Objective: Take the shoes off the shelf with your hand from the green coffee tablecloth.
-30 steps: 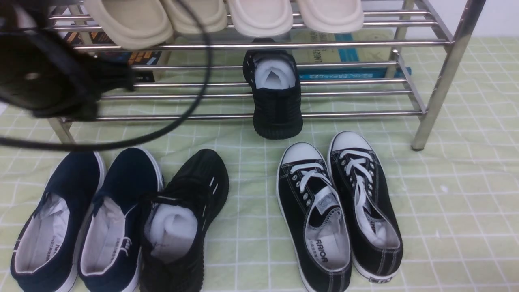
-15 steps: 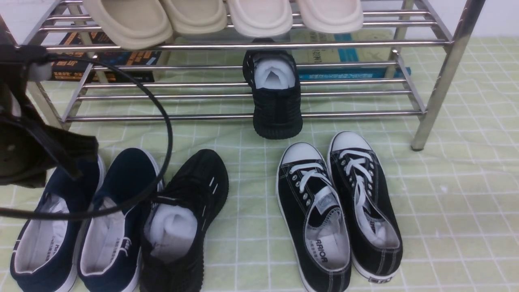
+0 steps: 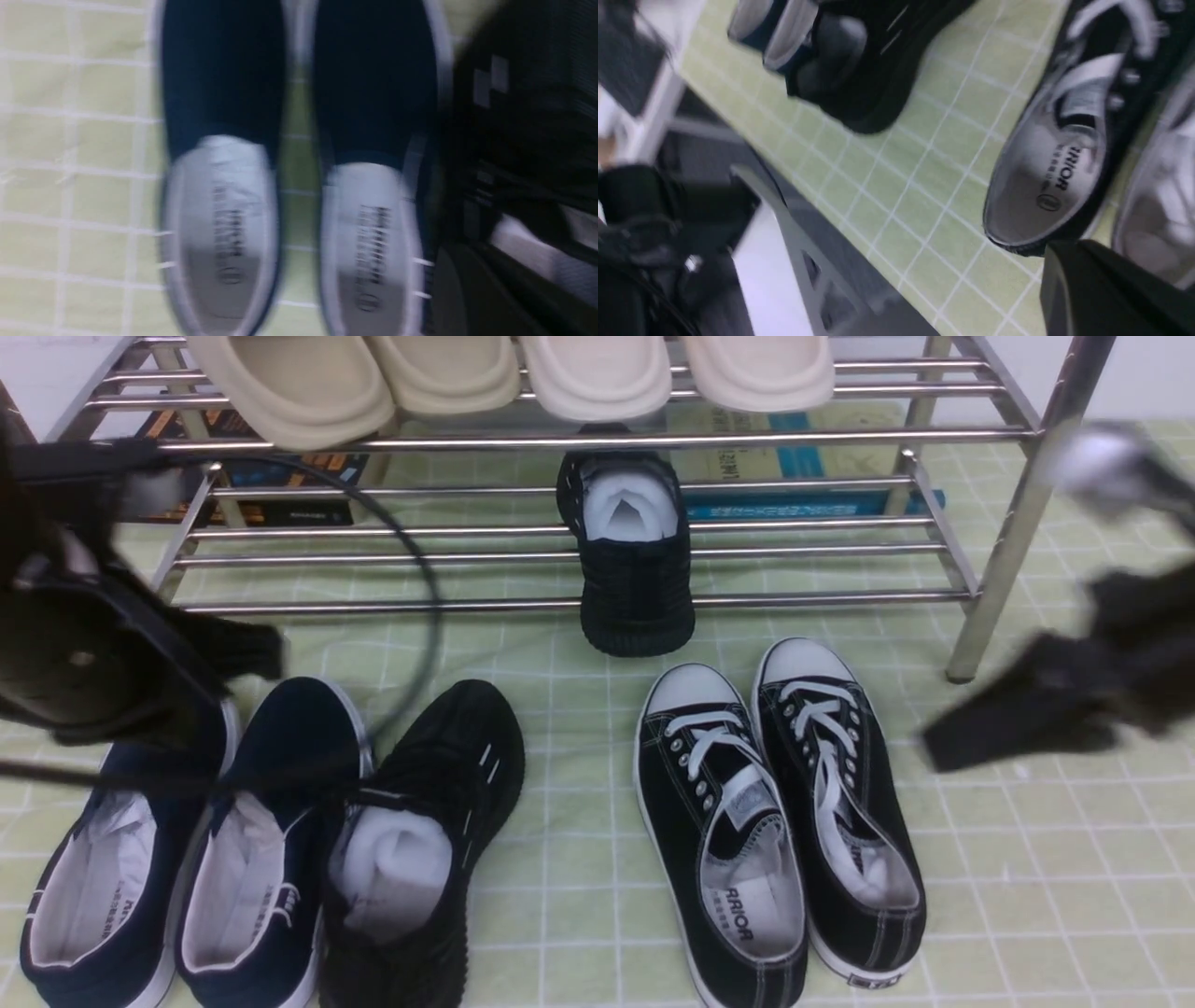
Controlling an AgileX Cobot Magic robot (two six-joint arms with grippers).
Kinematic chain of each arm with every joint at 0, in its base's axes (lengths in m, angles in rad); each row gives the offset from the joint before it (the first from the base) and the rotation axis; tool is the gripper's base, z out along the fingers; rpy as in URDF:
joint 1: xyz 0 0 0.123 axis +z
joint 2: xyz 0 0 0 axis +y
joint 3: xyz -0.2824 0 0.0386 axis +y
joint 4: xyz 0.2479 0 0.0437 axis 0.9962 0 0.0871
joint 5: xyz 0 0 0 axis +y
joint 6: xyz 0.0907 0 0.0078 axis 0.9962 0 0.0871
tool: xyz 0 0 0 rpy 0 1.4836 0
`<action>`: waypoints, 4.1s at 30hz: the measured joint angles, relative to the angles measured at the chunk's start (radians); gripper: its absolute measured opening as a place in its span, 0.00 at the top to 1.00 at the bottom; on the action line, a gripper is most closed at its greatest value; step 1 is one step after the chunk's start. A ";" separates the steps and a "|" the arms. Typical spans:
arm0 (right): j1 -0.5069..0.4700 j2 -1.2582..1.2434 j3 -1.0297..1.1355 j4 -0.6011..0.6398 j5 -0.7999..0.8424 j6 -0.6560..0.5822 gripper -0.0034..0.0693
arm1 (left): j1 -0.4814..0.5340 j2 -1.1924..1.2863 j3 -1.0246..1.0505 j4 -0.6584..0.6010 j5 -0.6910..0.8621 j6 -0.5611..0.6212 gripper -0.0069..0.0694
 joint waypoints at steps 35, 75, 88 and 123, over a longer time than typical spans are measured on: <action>0.523 0.934 -1.257 -1.072 -0.003 0.674 0.16 | 0.281 0.014 -0.001 -0.266 0.074 0.260 0.88; 0.476 0.964 -1.363 -0.902 0.080 0.700 0.94 | 0.281 0.014 -0.001 -0.241 0.083 0.266 0.86; 0.620 0.852 -1.397 -0.819 0.102 0.643 0.94 | 0.281 0.014 -0.001 -0.237 0.089 0.266 0.86; 0.713 0.617 -0.616 -0.741 -0.155 1.146 0.90 | 0.281 0.014 -0.001 -0.220 0.090 0.266 0.84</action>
